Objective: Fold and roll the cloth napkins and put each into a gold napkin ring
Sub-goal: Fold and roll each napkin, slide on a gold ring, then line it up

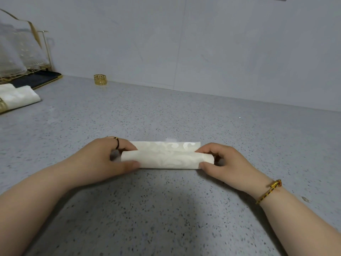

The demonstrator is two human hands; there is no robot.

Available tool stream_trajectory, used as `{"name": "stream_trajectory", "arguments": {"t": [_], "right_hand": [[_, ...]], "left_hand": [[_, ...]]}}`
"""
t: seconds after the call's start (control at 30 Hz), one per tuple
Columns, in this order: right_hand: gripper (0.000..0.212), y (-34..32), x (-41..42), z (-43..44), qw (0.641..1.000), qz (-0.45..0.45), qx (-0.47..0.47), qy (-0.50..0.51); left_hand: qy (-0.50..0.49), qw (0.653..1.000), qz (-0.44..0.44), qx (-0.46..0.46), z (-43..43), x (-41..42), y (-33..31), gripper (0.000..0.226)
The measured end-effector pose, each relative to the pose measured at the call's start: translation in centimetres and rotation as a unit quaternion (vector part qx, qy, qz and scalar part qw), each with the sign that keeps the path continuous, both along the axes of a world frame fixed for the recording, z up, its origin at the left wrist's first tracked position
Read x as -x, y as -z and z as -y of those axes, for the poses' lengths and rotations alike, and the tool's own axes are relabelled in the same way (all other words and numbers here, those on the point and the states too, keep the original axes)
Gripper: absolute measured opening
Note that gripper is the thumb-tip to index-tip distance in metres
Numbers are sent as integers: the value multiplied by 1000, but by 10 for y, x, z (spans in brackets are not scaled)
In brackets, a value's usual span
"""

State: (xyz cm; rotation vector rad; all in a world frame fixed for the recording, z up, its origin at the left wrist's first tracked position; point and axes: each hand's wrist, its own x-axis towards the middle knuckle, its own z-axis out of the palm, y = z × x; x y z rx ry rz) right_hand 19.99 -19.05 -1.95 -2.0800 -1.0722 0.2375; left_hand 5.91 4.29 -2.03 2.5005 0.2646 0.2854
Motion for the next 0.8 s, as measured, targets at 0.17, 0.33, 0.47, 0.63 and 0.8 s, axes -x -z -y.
{"name": "stream_trajectory", "arguments": {"t": [0.17,0.33,0.47,0.63,0.8], "right_hand": [[17,-1,5,0,997,-73,-34,-13],[17,5,8,-9,997,-33,-57,30],[18,10,9,-17,996,28,-50,67],[13,16,6,-17,992,109,-32,59],[38,15,2,-11,978,203,-43,-31]], "left_hand": [[37,993,-19,113,-1,2,-7,46],[-39,992,11,117,-2,-6,1,46],[-107,991,45,67,6,-10,3,14],[-124,992,25,9,7,-13,8,8],[-108,991,39,-63,5,-17,11,5]]}}
